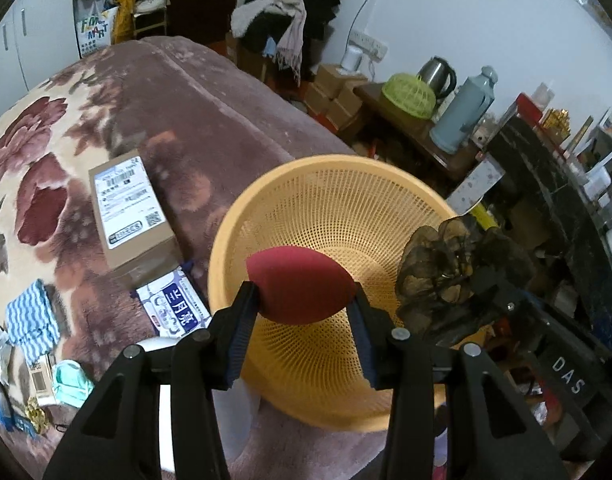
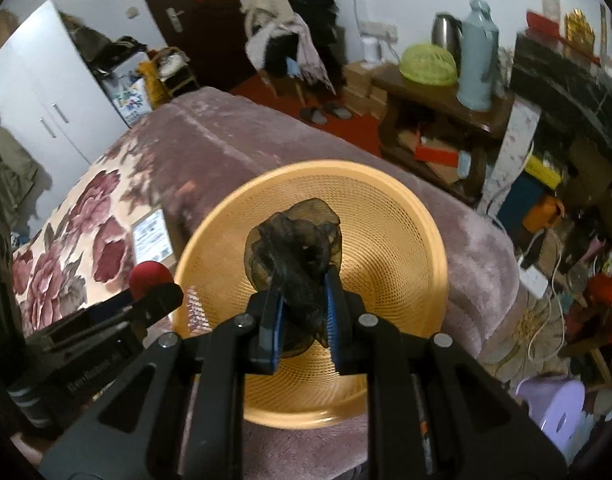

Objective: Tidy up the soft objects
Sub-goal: 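Open both grippers to drop the sponge and bow into the basket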

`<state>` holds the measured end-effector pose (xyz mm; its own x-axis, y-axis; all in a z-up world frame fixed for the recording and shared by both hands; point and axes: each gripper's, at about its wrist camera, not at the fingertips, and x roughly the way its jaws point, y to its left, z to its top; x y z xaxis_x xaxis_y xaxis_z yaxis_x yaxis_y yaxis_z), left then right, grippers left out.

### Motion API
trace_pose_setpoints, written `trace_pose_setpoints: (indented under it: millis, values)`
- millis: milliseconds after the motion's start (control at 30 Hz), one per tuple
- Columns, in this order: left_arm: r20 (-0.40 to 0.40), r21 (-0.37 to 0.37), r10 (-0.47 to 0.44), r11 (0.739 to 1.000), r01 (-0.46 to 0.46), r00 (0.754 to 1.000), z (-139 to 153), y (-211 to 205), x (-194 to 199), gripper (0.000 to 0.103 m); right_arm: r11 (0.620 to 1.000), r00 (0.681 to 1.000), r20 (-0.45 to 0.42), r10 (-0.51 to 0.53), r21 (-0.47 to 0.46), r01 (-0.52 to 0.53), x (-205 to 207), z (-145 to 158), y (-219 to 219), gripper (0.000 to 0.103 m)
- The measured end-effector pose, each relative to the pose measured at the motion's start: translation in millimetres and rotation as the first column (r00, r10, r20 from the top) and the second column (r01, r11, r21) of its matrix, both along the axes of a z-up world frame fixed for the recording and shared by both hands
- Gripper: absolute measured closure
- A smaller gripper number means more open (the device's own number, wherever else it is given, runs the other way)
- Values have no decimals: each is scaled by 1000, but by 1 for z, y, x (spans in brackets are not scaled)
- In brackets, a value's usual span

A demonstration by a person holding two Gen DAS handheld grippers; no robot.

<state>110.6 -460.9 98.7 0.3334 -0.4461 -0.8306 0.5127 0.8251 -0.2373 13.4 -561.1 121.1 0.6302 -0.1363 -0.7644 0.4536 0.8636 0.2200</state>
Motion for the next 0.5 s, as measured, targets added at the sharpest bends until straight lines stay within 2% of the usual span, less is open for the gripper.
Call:
trace_pose_setpoints:
  millis: [33,67,100,133,167,200,300,433,500]
  values:
    - [-6,7,-4,1000,4,1000,-3,-4,1,52,1000,1000,-6,-5,17,5,1,-3,-4,84]
    - [-8,10,-7,1000,7,1000,-5,-7,2,38,999,1000,-16,-16,39,16,0,-7,-9,82]
    - [-4,4,-9,1000,9,1000,-6,-8,2,23,998,999,-26,-23,55,24,0,-10,-12,71]
    - [8,-7,-9,1000,9,1000,-5,-8,1,17,997,999,-31,-26,69,28,-1,-12,-15,60]
    - [25,-6,1,1000,0,1000,-4,-6,1,12,996,999,-37,-32,81,35,-3,-15,-16,42]
    - [34,-1,2,1000,-2,999,-2,-6,1,5,996,998,-32,-51,73,53,-6,-15,-18,36]
    - [29,1,7,1000,-8,1000,0,-3,2,1,995,998,-14,-65,79,66,-11,-13,-20,24]
    - [39,14,37,999,-38,999,1,9,1,1,996,998,-9,-60,67,61,-11,-9,-16,18]
    - [45,10,53,998,-54,998,3,17,0,1,997,999,-10,-46,62,47,-12,-6,-11,4]
